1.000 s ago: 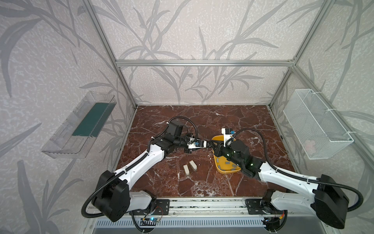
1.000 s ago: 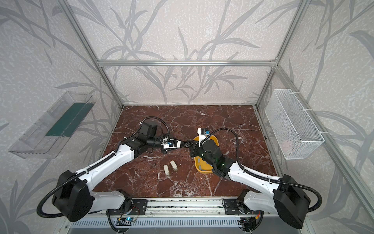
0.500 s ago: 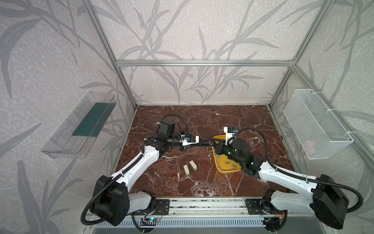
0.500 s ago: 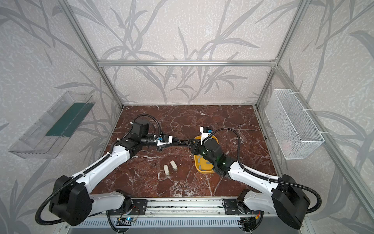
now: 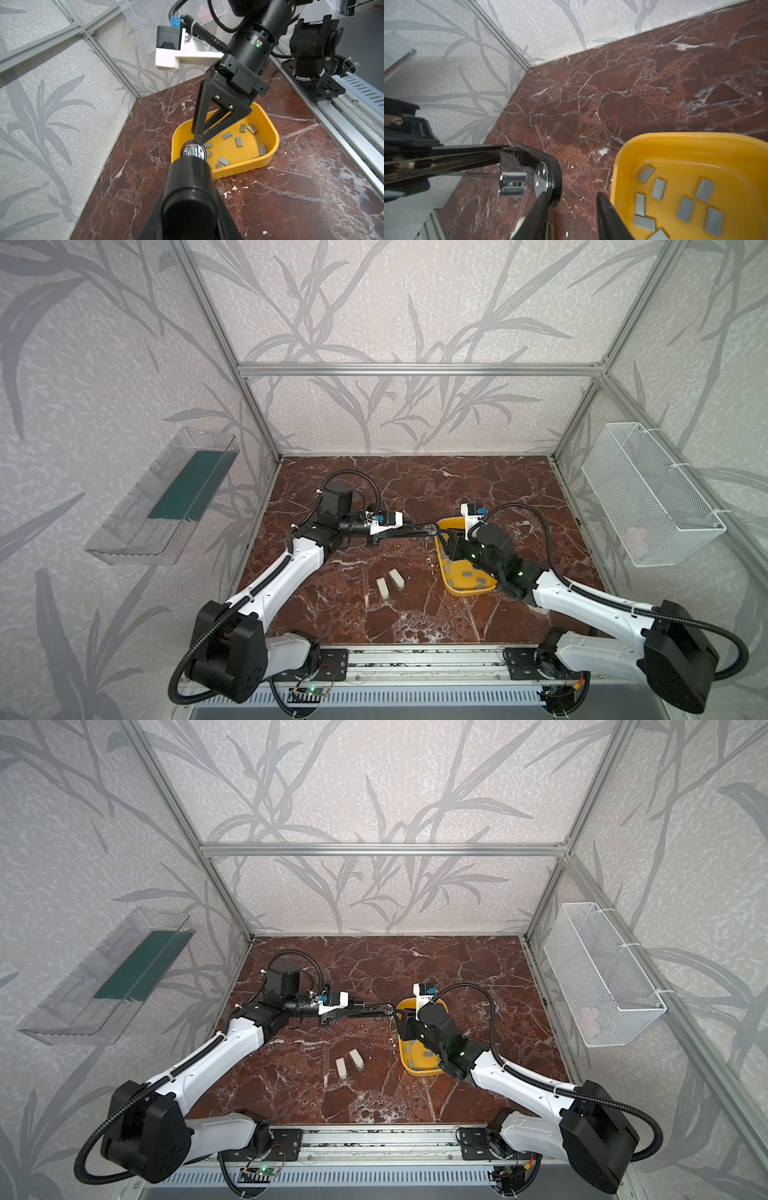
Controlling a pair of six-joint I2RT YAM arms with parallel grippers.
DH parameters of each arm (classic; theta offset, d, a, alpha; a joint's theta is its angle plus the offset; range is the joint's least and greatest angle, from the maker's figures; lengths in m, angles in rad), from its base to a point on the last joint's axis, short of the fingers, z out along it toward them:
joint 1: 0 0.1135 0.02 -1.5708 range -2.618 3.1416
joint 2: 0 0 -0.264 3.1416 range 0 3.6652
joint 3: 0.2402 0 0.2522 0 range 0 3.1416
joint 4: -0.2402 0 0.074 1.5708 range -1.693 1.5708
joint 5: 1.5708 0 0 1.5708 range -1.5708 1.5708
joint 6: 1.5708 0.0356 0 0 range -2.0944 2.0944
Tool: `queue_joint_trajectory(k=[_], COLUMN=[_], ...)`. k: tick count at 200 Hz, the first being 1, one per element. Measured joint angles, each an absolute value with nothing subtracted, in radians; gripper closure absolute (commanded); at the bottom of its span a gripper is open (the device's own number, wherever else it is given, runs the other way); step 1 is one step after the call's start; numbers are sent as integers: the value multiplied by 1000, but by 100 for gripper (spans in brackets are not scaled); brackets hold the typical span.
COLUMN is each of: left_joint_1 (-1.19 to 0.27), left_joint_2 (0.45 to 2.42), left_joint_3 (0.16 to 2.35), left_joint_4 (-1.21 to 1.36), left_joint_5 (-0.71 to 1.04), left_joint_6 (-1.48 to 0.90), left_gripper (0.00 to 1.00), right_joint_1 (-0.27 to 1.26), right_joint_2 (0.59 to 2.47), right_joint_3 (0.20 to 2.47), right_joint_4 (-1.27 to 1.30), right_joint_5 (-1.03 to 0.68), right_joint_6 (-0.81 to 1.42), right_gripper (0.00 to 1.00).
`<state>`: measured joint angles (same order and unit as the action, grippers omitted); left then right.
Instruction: Load the staples into the stapler
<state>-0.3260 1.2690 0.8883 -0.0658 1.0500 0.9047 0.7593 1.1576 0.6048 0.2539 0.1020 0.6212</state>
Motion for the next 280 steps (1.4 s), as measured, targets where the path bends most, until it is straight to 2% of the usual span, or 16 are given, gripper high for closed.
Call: queue_joint_trajectory(k=[9, 25, 52, 84, 91, 103, 117, 132, 157, 208, 263, 280], left_joint_1=[-326, -333, -363, -418, -432, -453, -472, -487, -495, -495, -448, -421], left_joint_2=[1272, 1279, 1297, 1331, 1342, 1364, 1388, 1404, 1410, 1412, 1414, 1404], left_joint_3=[889, 898, 941, 981, 989, 1005, 1024, 1039, 1059, 1089, 1111, 1114], left_joint_4=[-66, -91, -186, -303, -333, -385, -442, -493, -561, -617, -659, -646], left_joint_5=[1041, 1033, 984, 908, 890, 866, 854, 849, 858, 888, 936, 976], left_joint_6=[907, 932, 1016, 1128, 1152, 1190, 1225, 1258, 1289, 1318, 1309, 1304], left_gripper=[100, 100, 100, 100, 100, 100, 100, 100, 100, 100, 100, 100], right_joint_1=[759, 759, 758, 758, 758, 758, 757, 757, 760, 775, 813, 825], right_joint_2=[1140, 1107, 1039, 970, 960, 937, 913, 896, 915, 1076, 1175, 1205], right_joint_3=[605, 603, 564, 417, 390, 364, 364, 374, 390, 463, 478, 490], right_joint_4=[236, 219, 255, 416, 436, 453, 475, 513, 573, 590, 603, 603], right_joint_5=[108, 125, 166, 220, 216, 174, 93, 5, -95, -227, -257, -266], right_joint_6=[607, 586, 567, 523, 512, 482, 444, 413, 382, 365, 352, 345], right_gripper=[33, 22, 19, 13, 15, 24, 27, 37, 46, 48, 48, 52])
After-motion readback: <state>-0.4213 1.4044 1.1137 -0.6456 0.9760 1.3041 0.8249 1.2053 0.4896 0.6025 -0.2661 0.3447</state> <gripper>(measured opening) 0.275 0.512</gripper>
